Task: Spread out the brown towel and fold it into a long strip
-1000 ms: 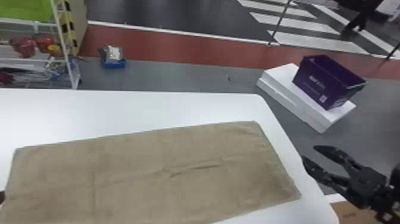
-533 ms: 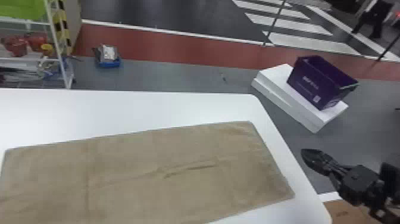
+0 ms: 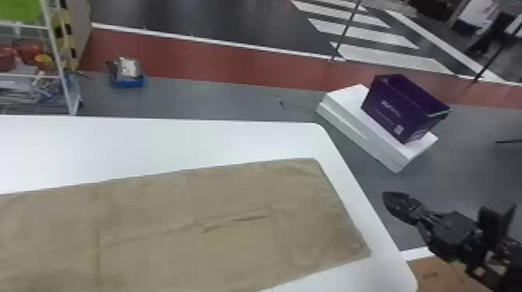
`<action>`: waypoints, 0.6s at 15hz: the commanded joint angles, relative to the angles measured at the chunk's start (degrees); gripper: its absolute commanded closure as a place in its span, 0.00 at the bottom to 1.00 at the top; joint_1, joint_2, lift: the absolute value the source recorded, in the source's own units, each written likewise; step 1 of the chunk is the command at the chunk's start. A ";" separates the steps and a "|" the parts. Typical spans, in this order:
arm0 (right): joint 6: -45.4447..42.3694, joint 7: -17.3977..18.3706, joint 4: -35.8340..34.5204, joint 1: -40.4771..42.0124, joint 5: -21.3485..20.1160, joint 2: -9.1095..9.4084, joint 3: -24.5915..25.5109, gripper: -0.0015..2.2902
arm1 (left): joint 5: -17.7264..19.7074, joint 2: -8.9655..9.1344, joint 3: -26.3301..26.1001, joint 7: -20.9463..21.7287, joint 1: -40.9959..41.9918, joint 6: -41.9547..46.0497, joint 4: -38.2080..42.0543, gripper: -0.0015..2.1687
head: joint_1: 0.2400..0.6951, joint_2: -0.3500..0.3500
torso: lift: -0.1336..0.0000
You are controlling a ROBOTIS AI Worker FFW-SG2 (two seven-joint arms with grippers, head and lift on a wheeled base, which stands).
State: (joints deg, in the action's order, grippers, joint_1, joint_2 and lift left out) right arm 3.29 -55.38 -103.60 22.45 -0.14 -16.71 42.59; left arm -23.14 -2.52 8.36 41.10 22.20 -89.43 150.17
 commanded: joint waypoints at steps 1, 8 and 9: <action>-1.22 0.27 1.47 -1.01 0.14 -0.34 -0.40 0.44 | -2.35 -0.12 -0.36 1.53 0.74 -0.60 -1.46 0.79 | 1.00 0.00 | 0.08; -2.63 0.97 4.28 -3.29 -0.21 -0.87 -1.90 0.22 | -9.38 -0.21 -1.95 5.92 0.12 -0.60 -7.08 0.80 | 1.00 0.01 | 0.08; -2.63 0.97 4.55 -3.47 -0.21 -0.87 -2.07 0.22 | -9.38 -0.12 -2.03 6.01 0.03 -0.60 -7.17 0.79 | 1.00 0.02 | 0.08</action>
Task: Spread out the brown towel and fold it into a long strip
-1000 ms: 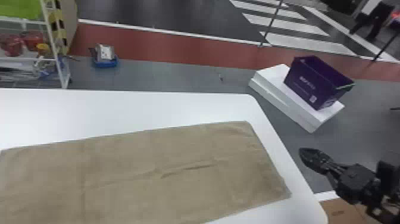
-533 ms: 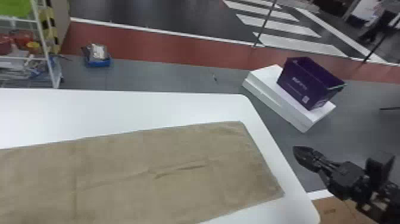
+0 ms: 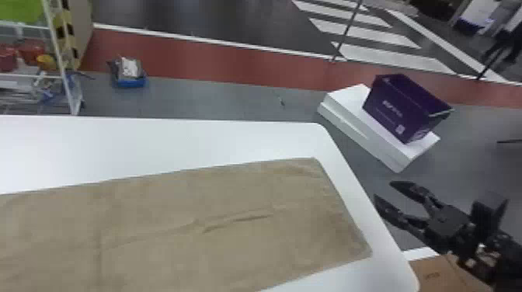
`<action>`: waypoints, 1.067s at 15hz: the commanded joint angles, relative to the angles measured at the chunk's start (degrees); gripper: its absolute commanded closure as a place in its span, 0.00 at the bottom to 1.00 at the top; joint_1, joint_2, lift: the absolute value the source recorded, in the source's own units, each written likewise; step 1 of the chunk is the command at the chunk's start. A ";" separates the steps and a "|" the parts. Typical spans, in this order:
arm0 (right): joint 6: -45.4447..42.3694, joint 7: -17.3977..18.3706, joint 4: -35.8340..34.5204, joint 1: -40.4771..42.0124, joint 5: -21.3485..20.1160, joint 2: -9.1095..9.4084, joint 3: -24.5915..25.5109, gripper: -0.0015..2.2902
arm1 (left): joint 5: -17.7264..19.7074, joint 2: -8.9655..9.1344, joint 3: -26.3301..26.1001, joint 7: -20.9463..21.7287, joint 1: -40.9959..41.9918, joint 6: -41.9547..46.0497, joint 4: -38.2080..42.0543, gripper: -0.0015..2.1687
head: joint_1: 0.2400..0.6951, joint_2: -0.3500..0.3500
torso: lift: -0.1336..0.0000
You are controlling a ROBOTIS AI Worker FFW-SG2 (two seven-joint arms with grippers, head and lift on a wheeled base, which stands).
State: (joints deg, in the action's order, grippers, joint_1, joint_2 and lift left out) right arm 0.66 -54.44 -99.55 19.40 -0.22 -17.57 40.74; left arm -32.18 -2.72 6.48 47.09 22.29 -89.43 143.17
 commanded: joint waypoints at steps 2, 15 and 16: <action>-0.53 0.12 0.85 -0.68 -0.13 -0.01 -0.57 0.22 | -0.87 0.08 -0.59 0.02 -0.58 -0.60 -1.31 0.79 | 1.00 0.02 | 0.08; -0.53 0.21 1.29 -1.38 -0.13 -0.10 -0.57 0.21 | -3.42 -0.62 0.46 -1.12 -6.65 -0.60 -9.31 0.80 | 1.00 0.08 | 0.08; -0.53 0.21 1.29 -1.38 -0.13 -0.10 -0.57 0.21 | -3.42 -0.80 0.72 -1.38 -7.70 -0.60 -10.63 0.80 | 1.00 0.09 | 0.08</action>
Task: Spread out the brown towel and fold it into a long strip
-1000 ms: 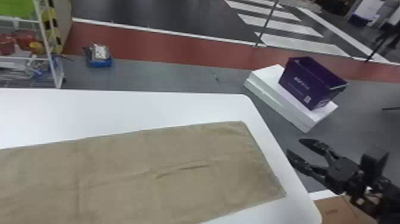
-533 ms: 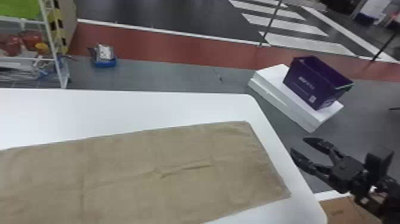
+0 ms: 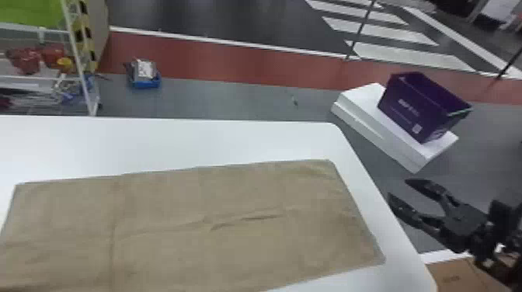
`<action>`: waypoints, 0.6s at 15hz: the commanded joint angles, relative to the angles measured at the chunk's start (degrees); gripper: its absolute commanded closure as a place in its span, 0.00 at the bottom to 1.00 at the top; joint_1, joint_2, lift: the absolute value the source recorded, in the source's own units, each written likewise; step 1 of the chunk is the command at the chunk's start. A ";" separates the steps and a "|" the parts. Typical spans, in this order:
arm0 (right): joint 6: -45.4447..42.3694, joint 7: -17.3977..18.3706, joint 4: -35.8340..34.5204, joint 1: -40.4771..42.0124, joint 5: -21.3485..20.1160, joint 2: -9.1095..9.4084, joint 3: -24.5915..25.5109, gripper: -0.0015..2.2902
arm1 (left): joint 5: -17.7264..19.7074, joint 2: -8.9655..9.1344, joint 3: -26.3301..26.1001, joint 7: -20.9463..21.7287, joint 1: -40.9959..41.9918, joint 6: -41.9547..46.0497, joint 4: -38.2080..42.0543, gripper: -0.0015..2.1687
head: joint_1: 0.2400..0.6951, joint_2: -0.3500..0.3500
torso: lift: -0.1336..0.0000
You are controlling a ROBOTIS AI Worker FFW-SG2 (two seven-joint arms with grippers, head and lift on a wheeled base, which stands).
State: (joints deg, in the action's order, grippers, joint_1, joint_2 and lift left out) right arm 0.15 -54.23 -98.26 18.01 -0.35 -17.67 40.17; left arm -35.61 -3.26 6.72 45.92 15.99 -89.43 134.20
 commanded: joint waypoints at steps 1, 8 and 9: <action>-0.02 0.00 0.00 0.00 0.00 0.00 0.00 0.21 | 0.02 -0.34 0.84 -0.39 -2.28 -0.60 -2.45 0.80 | 1.00 0.10 | 0.08; 0.51 0.08 -0.17 -0.17 -0.09 0.00 0.70 0.21 | 1.34 -0.07 3.74 4.01 -0.61 -0.60 6.60 0.67 | 1.00 0.13 | 0.08; 0.86 0.08 -0.53 -0.35 -0.09 0.00 0.70 0.21 | 2.48 0.10 5.41 6.11 -0.52 -0.60 8.45 0.42 | 1.00 0.13 | 0.08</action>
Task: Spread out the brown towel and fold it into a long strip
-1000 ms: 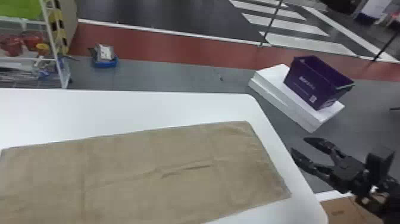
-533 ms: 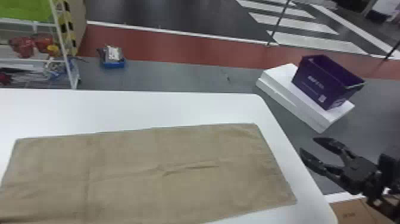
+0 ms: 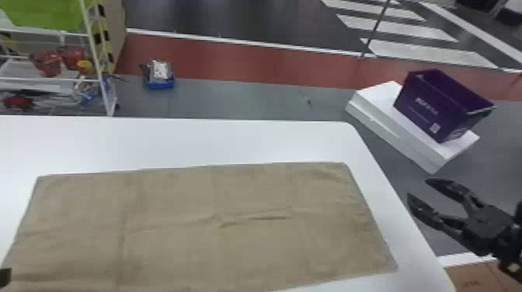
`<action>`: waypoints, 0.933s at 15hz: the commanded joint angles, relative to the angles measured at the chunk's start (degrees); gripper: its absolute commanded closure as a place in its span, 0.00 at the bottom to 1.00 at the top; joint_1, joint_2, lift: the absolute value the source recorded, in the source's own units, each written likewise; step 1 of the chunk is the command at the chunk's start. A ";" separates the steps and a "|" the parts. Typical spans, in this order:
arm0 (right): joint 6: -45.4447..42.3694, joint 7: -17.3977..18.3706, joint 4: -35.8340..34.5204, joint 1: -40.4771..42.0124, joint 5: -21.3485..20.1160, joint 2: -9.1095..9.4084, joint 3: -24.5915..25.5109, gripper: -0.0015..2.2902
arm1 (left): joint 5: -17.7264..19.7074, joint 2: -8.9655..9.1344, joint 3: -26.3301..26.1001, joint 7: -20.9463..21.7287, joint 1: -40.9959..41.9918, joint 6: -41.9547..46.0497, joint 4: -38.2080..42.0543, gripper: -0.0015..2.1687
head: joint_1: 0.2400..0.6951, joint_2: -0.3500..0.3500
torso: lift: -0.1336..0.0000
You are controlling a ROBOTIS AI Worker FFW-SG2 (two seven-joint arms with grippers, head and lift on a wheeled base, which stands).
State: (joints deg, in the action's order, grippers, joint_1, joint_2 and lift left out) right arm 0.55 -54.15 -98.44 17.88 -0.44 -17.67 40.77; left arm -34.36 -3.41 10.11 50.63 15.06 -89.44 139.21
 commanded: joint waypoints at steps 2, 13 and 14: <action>2.58 -0.08 -0.44 -1.62 -0.26 0.00 -0.25 0.18 | 4.30 0.15 3.78 0.70 -1.79 -0.59 4.58 0.03 | 1.00 0.11 | 0.08; 5.04 0.01 2.20 -7.78 -4.75 1.32 -1.74 0.17 | 27.42 3.05 2.11 -17.67 -11.98 16.35 -19.86 0.03 | 1.00 0.07 | 0.08; 5.04 0.10 2.64 -8.04 -5.18 1.23 -1.74 0.17 | 28.73 3.14 1.93 -19.61 -11.72 22.15 -20.12 0.03 | 1.00 0.07 | 0.08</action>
State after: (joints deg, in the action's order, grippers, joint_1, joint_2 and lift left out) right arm 5.60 -54.07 -96.42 10.32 -5.01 -16.26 39.02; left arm -8.03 -0.51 11.84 32.06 3.09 -74.86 119.42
